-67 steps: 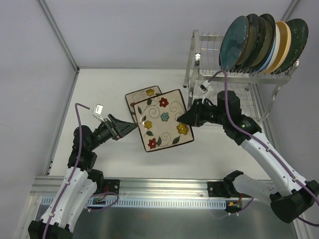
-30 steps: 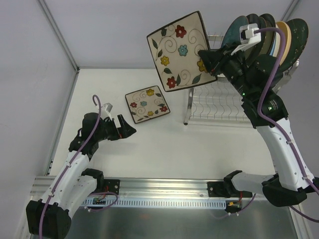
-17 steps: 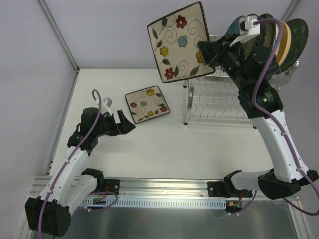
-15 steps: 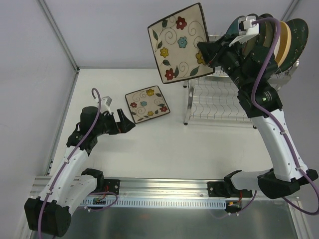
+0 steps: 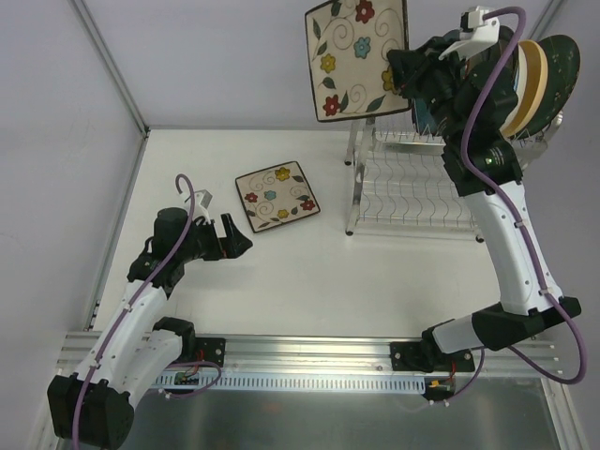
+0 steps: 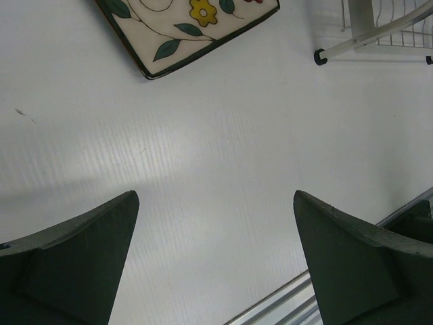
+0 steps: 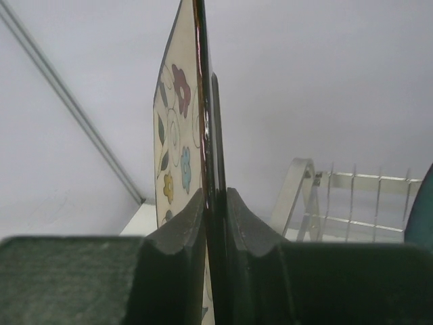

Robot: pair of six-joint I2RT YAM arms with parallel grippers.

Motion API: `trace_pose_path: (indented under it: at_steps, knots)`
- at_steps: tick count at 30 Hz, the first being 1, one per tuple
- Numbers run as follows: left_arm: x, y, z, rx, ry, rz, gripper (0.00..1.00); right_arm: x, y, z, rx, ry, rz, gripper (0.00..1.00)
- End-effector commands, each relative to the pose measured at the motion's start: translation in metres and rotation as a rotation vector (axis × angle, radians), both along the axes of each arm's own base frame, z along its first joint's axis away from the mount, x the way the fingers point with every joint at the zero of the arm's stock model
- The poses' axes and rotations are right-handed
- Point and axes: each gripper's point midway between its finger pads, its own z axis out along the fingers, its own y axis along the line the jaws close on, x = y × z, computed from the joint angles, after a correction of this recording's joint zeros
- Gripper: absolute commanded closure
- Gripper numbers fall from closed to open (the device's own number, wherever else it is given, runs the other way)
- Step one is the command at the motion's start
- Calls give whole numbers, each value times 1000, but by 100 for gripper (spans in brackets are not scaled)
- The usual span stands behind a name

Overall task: Load the plates into the dish rack
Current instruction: Insert the plate into the dish rack

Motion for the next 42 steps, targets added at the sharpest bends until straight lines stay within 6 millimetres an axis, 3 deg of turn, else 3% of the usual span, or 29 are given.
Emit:
trace_pose_path:
  at_steps: [1, 7, 18, 27, 42]
  knots:
    - [4, 7, -1, 45, -47, 7, 1, -91, -64, 181, 329, -561, -76, 99]
    - [5, 8, -5, 55, -38, 7, 1, -92, -93, 194, 305, -631, -221, 99]
    - [5, 8, -6, 59, -39, 3, 1, -86, -133, 191, 235, -693, -482, 99]
    - [6, 7, -8, 62, -33, 1, 1, -71, -145, 186, 142, -702, -603, 99]
    - [8, 7, -11, 65, -24, -2, 1, -31, -151, 160, -8, -649, -758, 99]
